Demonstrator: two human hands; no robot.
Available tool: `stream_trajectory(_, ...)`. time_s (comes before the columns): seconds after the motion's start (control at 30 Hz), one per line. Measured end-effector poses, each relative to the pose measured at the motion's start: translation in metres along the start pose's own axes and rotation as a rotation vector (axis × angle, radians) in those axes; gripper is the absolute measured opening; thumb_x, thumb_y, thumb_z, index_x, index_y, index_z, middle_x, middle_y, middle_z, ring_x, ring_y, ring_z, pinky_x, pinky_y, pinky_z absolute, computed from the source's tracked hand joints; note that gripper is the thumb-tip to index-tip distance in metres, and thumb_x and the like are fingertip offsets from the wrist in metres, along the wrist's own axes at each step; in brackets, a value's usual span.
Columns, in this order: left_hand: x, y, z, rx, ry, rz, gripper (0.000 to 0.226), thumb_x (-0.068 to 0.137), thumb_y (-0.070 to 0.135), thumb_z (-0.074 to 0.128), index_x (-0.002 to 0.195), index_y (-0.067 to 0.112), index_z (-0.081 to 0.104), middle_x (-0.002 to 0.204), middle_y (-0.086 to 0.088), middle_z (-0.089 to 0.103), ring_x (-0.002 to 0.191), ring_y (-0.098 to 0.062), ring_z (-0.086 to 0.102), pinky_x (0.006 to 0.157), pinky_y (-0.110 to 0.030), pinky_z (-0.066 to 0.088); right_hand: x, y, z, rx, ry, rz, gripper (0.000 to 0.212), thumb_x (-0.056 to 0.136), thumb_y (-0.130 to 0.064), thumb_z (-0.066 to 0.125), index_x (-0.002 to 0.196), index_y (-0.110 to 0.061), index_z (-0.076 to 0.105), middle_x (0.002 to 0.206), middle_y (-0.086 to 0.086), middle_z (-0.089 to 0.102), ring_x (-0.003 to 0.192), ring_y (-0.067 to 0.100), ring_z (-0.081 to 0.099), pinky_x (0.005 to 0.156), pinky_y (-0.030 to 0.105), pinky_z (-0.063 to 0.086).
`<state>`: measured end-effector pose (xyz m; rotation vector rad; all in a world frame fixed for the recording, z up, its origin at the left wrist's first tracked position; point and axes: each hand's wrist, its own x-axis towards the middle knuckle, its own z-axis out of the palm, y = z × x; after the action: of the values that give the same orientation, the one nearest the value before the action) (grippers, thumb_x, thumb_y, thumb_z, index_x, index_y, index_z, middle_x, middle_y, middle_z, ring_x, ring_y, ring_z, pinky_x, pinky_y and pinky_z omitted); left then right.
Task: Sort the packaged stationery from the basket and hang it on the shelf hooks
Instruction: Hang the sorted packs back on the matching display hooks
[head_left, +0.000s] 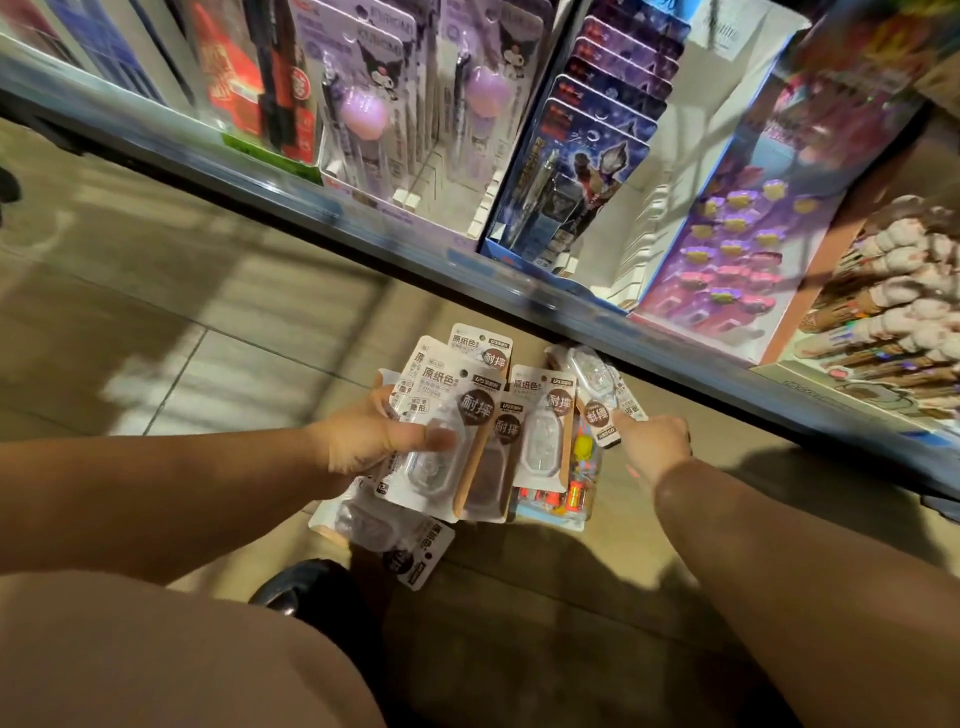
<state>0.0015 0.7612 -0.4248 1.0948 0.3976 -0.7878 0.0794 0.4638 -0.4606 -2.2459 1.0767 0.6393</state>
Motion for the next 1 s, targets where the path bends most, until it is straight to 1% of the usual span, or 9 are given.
stream_trajectory(0.1,0.001,-0.003,0.0,0.013,-0.003,0.001,0.061,0.043,0.028,0.096,0.098,0.017,0.073,0.114,-0.018,0.07,0.101,-0.036,0.069,0.085,-0.044,0.058,-0.006,-0.004,0.009,0.393,-0.21,0.24,0.026,0.092,-0.03,0.062,0.108,-0.012,0.052,0.107,0.002,0.059,0.094,0.018,0.058,0.081,0.034,0.049)
stream_trajectory(0.23,0.001,-0.001,0.002,0.037,0.033,-0.015,0.058,0.056,0.019,0.087,0.11,0.013,0.066,0.117,-0.02,0.068,0.108,-0.041,0.065,0.102,-0.059,0.044,-0.003,-0.006,0.013,0.487,-0.385,0.254,0.04,0.1,-0.031,0.047,0.134,-0.009,0.046,0.087,0.001,0.051,0.08,0.016,0.053,0.066,0.029,0.044)
stream_trajectory(0.37,0.003,0.002,0.003,0.058,0.005,-0.005,0.037,0.061,0.016,0.089,0.095,0.023,0.075,0.113,-0.016,0.071,0.105,-0.035,0.068,0.093,-0.042,0.054,-0.005,-0.003,0.013,0.605,-0.291,0.335,0.006,0.096,-0.021,0.058,0.093,-0.016,0.057,0.092,0.0,0.062,0.086,0.014,0.058,0.064,0.026,0.04)
stream_trajectory(0.57,0.001,0.002,0.005,0.087,0.055,0.017,0.029,0.078,-0.001,0.072,0.104,0.011,0.067,0.098,-0.01,0.075,0.089,-0.025,0.072,0.07,-0.025,0.057,-0.011,0.023,-0.007,0.729,-0.357,0.316,0.01,0.099,-0.012,0.052,0.105,-0.017,0.057,0.091,0.0,0.067,0.08,0.013,0.062,0.07,0.028,0.047)
stream_trajectory(0.67,-0.002,0.009,0.014,0.093,0.021,0.046,0.023,0.064,0.003,0.082,0.083,0.015,0.074,0.077,-0.002,0.074,0.064,-0.01,0.07,0.054,-0.013,0.05,-0.021,0.044,-0.026,0.742,-0.379,0.201,0.02,0.101,-0.008,0.046,0.117,-0.016,0.053,0.101,0.004,0.067,0.088,0.021,0.065,0.084,0.036,0.048)
stream_trajectory(0.77,-0.005,0.018,0.024,0.069,0.057,0.049,0.014,0.08,-0.01,0.062,0.085,0.003,0.061,0.052,0.002,0.065,0.036,0.001,0.052,0.036,-0.007,0.036,-0.032,0.051,-0.049,0.594,-0.361,0.015,0.021,0.099,-0.003,0.048,0.116,-0.014,0.053,0.104,0.005,0.066,0.093,0.024,0.066,0.091,0.044,0.051)
stream_trajectory(0.8,-0.006,0.022,0.025,0.056,0.058,0.043,0.013,0.079,-0.003,0.067,0.087,0.002,0.058,0.051,0.002,0.064,0.034,0.002,0.049,0.034,-0.008,0.034,-0.035,0.052,-0.057,0.515,-0.34,-0.034,0.018,0.097,-0.003,0.05,0.111,-0.013,0.055,0.101,0.005,0.067,0.087,0.021,0.067,0.084,0.04,0.056)
stream_trajectory(0.9,-0.006,0.024,0.019,0.184,0.07,0.063,0.087,0.035,0.046,0.095,0.1,0.001,0.059,0.057,0.0,0.064,0.038,-0.002,0.046,0.033,-0.014,0.031,-0.052,0.042,-0.079,0.337,-0.352,-0.216,0.012,0.095,-0.006,0.056,0.098,-0.018,0.059,0.1,0.007,0.07,0.071,0.007,0.068,0.058,0.021,0.056)
stream_trajectory(1.0,-0.012,0.042,0.029,0.277,0.056,0.058,0.071,0.041,0.039,0.094,0.096,0.007,0.062,0.068,-0.005,0.072,0.048,-0.012,0.063,0.036,-0.019,0.042,-0.065,0.02,-0.098,0.323,-0.375,-0.35,0.015,0.094,-0.004,0.056,0.088,-0.018,0.055,0.091,0.004,0.069,0.065,0.005,0.068,0.06,0.02,0.055)
